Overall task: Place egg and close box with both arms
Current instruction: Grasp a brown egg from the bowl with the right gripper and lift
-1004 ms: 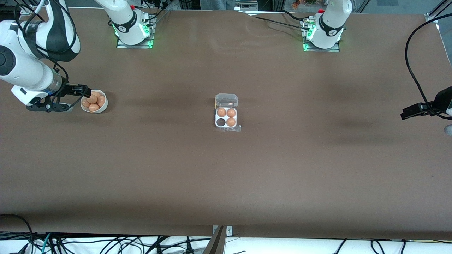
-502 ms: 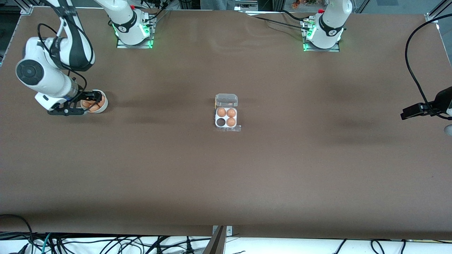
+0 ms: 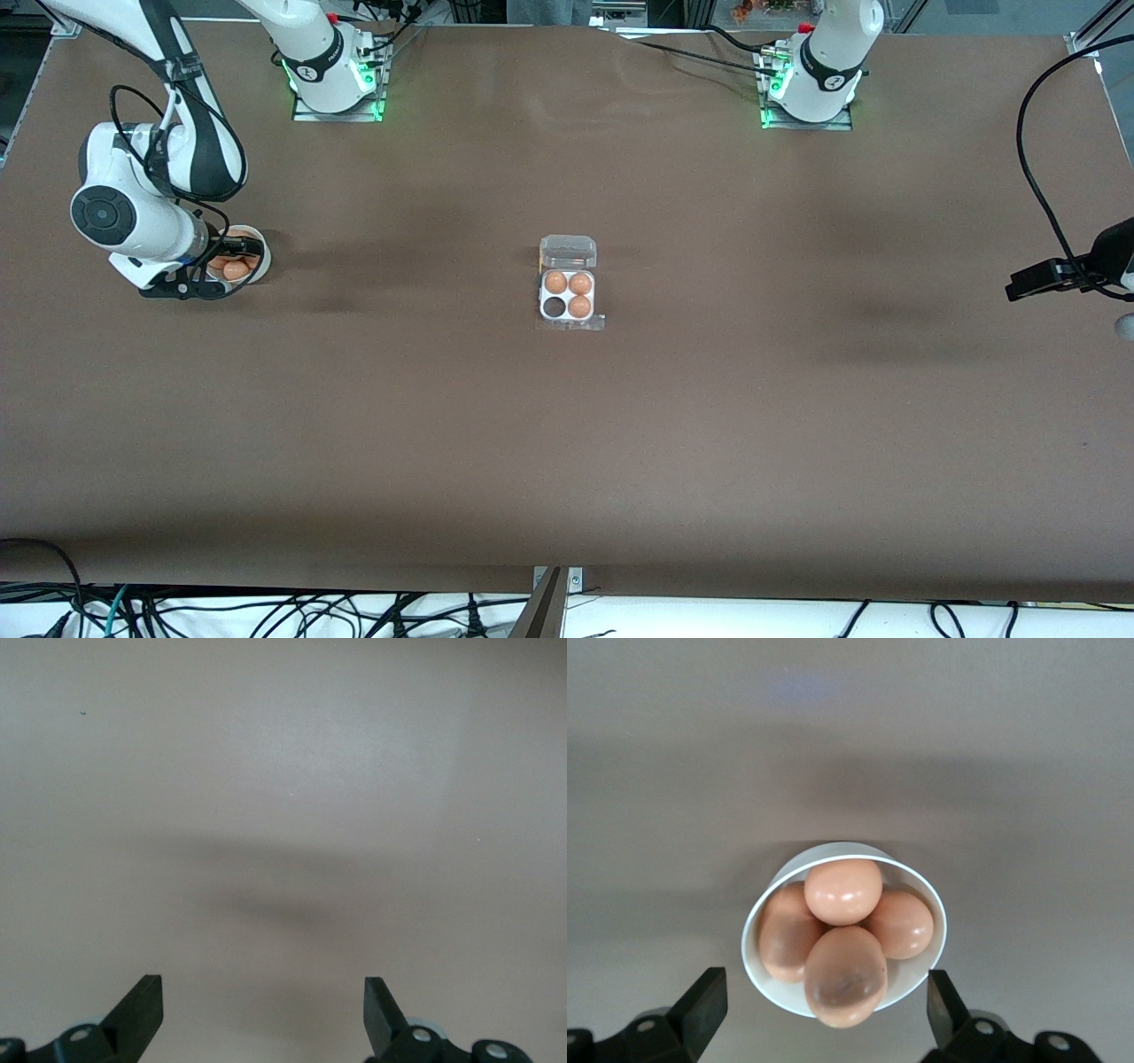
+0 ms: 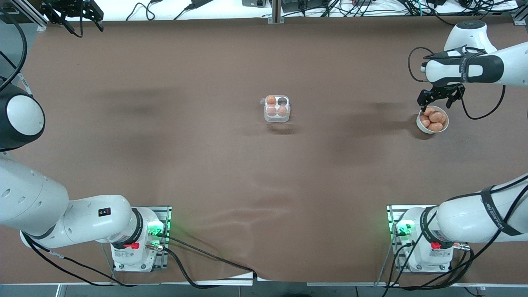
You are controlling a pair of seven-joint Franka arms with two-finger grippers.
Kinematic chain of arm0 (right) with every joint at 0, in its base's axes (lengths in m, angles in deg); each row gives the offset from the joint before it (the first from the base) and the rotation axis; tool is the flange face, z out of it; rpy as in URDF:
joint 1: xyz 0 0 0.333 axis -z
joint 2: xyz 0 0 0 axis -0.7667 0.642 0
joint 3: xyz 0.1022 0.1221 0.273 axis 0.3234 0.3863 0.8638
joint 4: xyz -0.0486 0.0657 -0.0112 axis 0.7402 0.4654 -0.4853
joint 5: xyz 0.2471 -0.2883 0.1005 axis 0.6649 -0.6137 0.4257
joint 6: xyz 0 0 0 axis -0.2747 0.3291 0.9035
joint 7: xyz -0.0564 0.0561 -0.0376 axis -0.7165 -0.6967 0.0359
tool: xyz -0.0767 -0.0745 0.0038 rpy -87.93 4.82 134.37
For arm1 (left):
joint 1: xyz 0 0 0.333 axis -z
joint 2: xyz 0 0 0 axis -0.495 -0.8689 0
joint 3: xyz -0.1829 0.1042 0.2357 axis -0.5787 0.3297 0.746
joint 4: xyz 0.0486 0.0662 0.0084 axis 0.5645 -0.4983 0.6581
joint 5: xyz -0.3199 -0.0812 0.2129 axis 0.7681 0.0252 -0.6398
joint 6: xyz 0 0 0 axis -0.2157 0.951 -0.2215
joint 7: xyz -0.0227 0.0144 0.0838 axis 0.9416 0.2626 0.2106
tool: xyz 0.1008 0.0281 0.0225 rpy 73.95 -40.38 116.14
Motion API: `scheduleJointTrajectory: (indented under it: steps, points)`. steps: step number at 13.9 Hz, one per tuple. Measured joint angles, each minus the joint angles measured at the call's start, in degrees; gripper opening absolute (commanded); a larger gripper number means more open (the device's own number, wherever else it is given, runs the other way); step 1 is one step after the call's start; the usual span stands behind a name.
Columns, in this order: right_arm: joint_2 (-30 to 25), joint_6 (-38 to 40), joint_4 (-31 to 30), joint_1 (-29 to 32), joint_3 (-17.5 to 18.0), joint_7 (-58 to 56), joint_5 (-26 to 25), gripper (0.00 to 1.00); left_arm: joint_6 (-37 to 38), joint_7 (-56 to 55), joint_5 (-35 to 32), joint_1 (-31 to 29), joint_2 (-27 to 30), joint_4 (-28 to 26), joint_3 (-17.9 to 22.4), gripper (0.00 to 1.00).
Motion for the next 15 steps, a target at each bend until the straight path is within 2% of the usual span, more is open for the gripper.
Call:
scheduleJointTrajectory:
  steps: [5,9,12,15]
  points:
    - [1.4,0.0,0.0,0.0,-0.5,0.0,-0.1,0.99,-0.5,-0.1,0.0,0.0,-0.4,0.5,0.0,1.0]
    - [2.2,0.2,0.0,0.0,-0.5,0.0,-0.1,0.83,-0.6,-0.2,0.0,-0.1,-0.9,1.6,0.0,1.0]
    - [2.7,0.5,0.0,0.0,-0.7,0.0,-0.1,0.63,-0.6,-0.2,0.0,-0.1,-1.0,1.7,0.0,1.0]
    - [2.8,0.6,0.0,0.0,-0.7,0.0,-0.1,0.55,-0.6,-0.2,0.0,-0.1,-1.0,1.7,0.0,1.0]
